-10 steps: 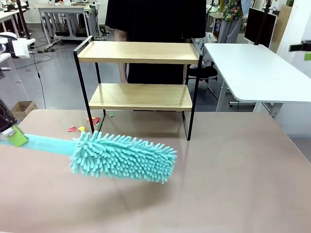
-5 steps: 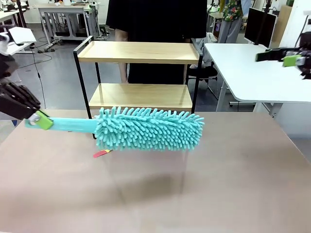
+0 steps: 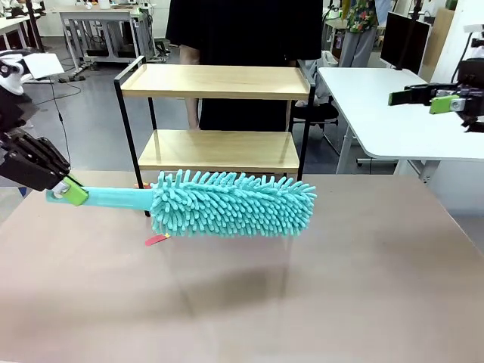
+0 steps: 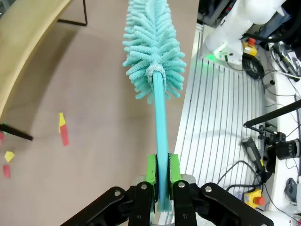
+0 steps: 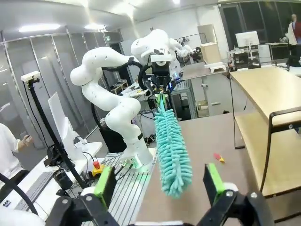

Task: Clean the shelf.
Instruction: Hand the Duster back to the human.

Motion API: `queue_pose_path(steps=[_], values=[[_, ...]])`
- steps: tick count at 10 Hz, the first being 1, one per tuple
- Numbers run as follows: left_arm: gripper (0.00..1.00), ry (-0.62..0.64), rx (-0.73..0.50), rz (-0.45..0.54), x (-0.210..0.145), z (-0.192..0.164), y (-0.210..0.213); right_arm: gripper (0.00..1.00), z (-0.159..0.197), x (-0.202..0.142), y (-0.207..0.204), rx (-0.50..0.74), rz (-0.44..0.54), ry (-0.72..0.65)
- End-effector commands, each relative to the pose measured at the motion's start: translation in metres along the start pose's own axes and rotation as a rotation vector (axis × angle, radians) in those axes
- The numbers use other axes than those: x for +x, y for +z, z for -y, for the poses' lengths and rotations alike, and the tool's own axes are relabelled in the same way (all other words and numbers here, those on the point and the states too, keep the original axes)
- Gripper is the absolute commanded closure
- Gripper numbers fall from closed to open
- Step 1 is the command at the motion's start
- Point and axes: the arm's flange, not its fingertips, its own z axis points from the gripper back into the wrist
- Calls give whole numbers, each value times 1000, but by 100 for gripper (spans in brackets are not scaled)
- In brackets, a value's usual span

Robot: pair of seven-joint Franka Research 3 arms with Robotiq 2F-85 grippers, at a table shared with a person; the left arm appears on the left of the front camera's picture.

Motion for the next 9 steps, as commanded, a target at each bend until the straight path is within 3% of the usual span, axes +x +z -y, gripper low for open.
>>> queue_pose_path(steps=[1, 6, 9], values=[[86, -40, 10, 87, 8, -20, -17, 0, -3, -12, -24, -46, -42, 5], [86, -289, -58, 228, 11, -60, -35, 0, 19, -43, -37, -261, 60, 114], [86, -315, -38, 263, 15, -69, -45, 0, 22, -52, -41, -301, 85, 153]])
